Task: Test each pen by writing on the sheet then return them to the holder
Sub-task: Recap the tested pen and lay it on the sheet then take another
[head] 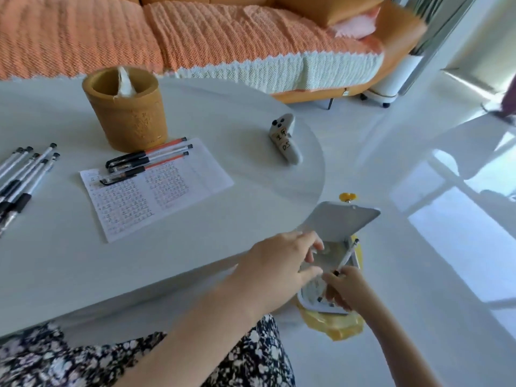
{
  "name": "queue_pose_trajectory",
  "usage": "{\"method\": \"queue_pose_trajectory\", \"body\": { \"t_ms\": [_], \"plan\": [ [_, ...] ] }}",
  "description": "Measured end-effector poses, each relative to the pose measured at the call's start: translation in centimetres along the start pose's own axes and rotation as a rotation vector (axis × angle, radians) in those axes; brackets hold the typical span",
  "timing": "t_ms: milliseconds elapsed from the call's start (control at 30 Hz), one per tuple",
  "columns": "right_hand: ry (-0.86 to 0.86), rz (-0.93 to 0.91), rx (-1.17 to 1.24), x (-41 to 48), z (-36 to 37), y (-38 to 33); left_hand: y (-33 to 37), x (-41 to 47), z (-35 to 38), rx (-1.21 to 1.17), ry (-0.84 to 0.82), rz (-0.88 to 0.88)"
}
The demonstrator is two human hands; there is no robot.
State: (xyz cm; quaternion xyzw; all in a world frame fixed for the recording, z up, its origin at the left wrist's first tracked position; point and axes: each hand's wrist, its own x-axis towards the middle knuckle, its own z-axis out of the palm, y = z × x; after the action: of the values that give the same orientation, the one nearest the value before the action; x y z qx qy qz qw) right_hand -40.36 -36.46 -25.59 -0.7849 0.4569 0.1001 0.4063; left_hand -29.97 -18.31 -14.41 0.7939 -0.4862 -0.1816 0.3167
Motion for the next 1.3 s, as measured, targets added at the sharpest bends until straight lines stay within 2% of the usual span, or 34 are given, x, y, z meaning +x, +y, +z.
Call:
{"method": "queue_pose_trajectory", "body": {
  "t_ms": [100,167,300,433,667,933,1100,1300],
  "plan": [
    [-0.044,0.028,-0.171,0.7,-1.1,-0.4,-0.2,0.3,0.8,0.045,-0.012,-0.035],
    [-0.018,-0.028,-0.229,0.1,-2.1,-1.1,-0.6,0.2,0.6,0.061,-0.002,-0.059],
    [0.081,-0.224,-0.193,-2.2,-3.5,-3.8,-1.8,-0.6,-0.7,0.066,0.025,-0.111],
    [0.166,-0.418,-0.098,-4.6,-3.7,-8.4,-3.1,-1.7,-3.1,0.056,0.119,-0.172],
    [0.048,-0.648,-0.08,-7.2,-1.0,-17.7,-7.9,-4.7,-8.8,0.038,0.36,-0.328],
    [-0.084,-0.792,-0.066,-5.5,6.2,-25.6,-16.7,-10.8,-13.9,0.264,0.755,-0.646],
    [-0.141,-0.848,-0.043,-5.3,9.4,-28.7,-19.1,-12.5,-14.3,0.361,0.823,-0.731],
    [-0.195,-0.854,0.027,-5.4,11.4,-30.0,-20.1,-12.8,-13.8,0.35,0.845,-0.77]
  ]
}}
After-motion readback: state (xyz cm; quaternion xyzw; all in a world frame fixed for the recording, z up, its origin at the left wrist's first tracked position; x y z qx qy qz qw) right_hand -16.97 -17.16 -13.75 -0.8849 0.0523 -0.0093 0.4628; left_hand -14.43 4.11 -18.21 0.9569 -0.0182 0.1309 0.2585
